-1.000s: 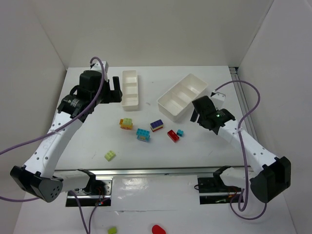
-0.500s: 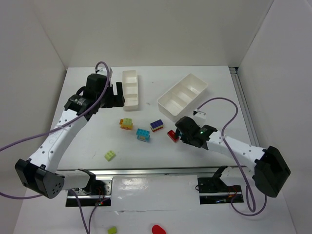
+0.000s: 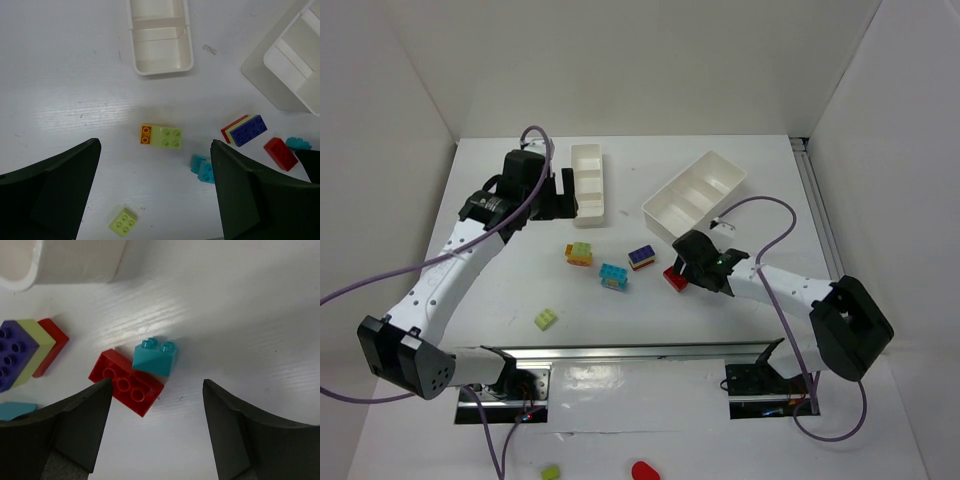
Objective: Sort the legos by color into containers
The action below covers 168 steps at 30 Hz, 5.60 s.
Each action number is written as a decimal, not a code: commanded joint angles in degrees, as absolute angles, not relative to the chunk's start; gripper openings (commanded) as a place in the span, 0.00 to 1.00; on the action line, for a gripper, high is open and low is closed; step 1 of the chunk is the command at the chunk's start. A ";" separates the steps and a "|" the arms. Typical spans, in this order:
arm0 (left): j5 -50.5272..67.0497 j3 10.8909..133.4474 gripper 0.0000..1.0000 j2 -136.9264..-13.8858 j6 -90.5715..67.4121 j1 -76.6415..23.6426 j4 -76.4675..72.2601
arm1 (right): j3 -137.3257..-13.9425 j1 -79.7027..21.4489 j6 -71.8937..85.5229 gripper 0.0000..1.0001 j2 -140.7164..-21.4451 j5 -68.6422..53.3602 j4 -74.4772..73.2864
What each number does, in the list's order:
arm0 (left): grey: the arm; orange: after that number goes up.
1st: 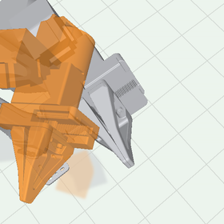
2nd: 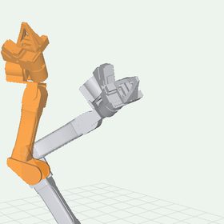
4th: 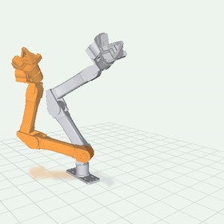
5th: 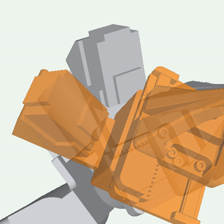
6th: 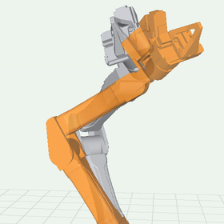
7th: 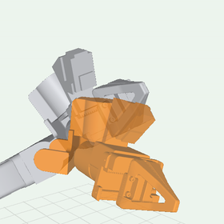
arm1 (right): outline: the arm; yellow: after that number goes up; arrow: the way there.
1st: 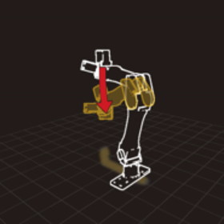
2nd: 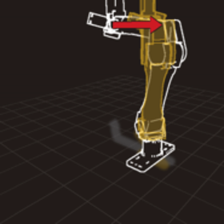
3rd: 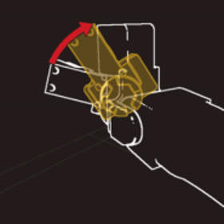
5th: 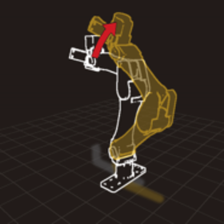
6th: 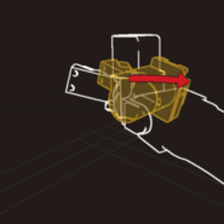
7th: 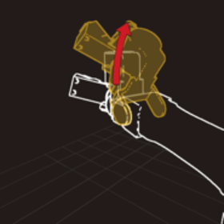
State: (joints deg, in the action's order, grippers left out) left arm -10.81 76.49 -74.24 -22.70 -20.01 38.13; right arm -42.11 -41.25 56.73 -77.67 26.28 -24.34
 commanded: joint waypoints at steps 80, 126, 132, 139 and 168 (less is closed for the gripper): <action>-4.58 88.68 1.00 -86.31 -26.19 -5.73 42.54 | -69.51 -30.65 10.05 0.86 -84.46 -7.64 -11.58; 3.77 85.61 0.99 -84.37 -26.10 0.79 42.36 | -87.89 -52.29 -9.58 0.40 -109.78 -6.42 -37.43; 12.64 84.90 0.97 -84.37 -19.27 0.79 39.73 | -90.53 -46.42 -7.57 0.35 -103.56 -16.66 -39.98; 50.36 76.74 0.96 -82.18 -12.40 0.79 26.56 | -88.42 -31.83 -4.75 0.31 -96.69 -45.90 -39.99; 74.89 80.07 0.86 -94.57 0.09 -18.62 26.81 | -87.36 -23.03 -2.73 0.28 -95.63 -69.52 -40.96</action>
State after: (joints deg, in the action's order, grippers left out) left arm 71.96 77.71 -93.69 -2.83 -16.16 27.33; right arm -87.29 -22.63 -4.47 -97.25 -67.75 -44.10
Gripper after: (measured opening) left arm 0.867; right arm 0.441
